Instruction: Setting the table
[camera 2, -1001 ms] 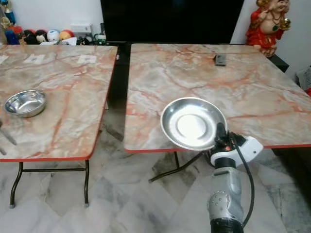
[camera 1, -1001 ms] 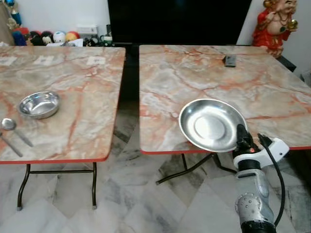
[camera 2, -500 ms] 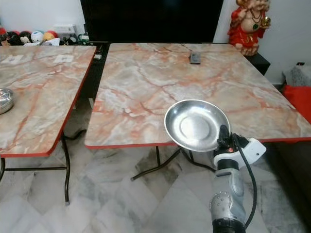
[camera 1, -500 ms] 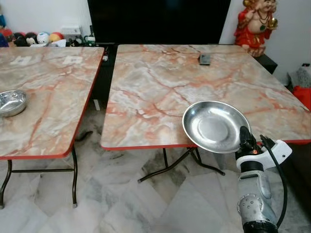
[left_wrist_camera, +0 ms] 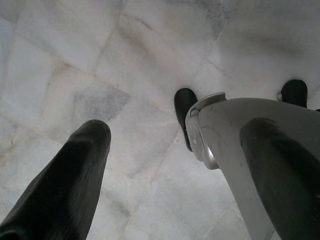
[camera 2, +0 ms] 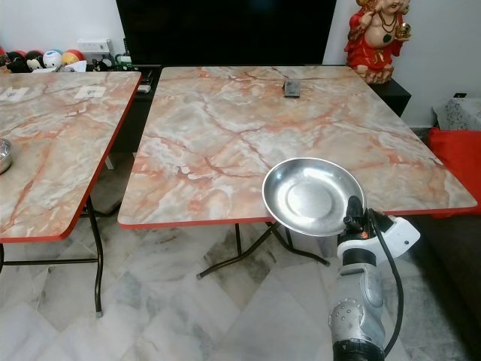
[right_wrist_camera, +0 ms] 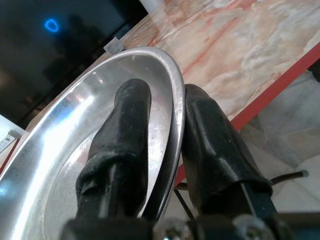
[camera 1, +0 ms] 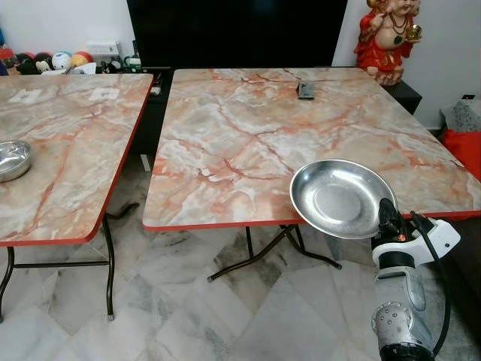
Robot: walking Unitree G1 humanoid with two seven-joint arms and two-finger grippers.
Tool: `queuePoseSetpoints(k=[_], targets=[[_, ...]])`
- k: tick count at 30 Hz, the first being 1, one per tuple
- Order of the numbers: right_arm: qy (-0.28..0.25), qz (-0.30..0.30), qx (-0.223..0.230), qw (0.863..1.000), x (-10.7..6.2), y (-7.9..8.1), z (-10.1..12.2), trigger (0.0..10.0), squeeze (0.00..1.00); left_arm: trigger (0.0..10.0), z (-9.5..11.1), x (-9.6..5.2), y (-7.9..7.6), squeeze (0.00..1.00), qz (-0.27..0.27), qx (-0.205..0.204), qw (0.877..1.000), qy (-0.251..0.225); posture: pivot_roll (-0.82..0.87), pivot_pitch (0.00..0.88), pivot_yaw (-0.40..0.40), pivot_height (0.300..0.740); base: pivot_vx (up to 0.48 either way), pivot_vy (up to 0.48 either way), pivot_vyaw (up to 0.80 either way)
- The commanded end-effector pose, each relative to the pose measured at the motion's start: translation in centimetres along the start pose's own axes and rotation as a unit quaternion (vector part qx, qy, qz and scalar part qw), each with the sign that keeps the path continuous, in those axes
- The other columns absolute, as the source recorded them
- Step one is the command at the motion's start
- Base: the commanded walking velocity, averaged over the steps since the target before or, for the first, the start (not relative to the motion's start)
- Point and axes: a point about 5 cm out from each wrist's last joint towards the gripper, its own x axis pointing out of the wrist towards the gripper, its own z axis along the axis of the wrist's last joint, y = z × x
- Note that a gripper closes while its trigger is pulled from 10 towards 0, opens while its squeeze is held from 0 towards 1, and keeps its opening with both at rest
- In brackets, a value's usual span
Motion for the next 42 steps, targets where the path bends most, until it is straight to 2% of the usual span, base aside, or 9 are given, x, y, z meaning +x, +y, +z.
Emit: queuePoseSetpoints(k=[1,6,13,16,20,22,30,42], targets=[[-0.008,0.001,-0.002,1.0,0.2,0.4,0.2,10.0,0.0,10.0,-0.2,-0.1,0.1,0.0,0.0,0.0,1.0,0.002,0.0,0.088,-0.032,0.74,0.334,0.0,0.0],[-0.011,-0.002,-0.002,1.0,0.3,0.6,0.0,10.0,0.0,10.0,-0.3,-0.1,0.2,0.0,0.0,0.001,1.0,0.003,0.0,0.091,-0.031,0.74,0.343,0.0,0.0],[-0.025,-0.032,-0.015,0.999,0.1,0.1,0.1,10.0,0.0,10.0,-0.5,-0.2,0.2,0.0,0.001,0.003,1.0,0.006,0.0,0.095,-0.028,0.74,0.343,0.0,0.0],[-0.036,-0.056,-0.019,0.998,0.0,-0.4,0.3,10.0,0.0,10.0,-0.5,-0.2,0.2,0.0,0.001,0.005,1.0,0.008,0.0,0.096,-0.028,0.74,0.0,0.0,0.0],[-0.059,-0.104,-0.047,0.992,-0.4,-1.5,1.0,10.0,0.0,10.0,-0.5,-0.1,0.2,0.0,0.002,0.005,1.0,0.006,0.0,0.097,-0.028,0.74,0.0,0.0,0.0],[-0.065,-0.115,-0.042,0.99,-0.5,-1.8,1.2,10.0,0.0,10.0,-0.4,-0.1,0.2,0.0,0.003,0.006,1.0,0.006,0.0,0.097,-0.028,0.74,0.0,0.0,0.0],[-0.052,-0.113,-0.04,0.991,-1.0,-1.8,0.6,10.0,0.0,10.0,-0.3,-0.1,0.1,0.0,0.002,0.008,1.0,0.006,0.0,0.098,-0.028,0.74,0.0,0.0,0.0],[-0.058,-0.153,-0.037,0.986,-0.6,-2.7,0.8,10.0,0.0,10.0,-0.5,-0.1,-0.2,0.0,-0.001,0.009,1.0,0.008,0.0,0.1,-0.027,0.74,0.0,0.0,0.0]])
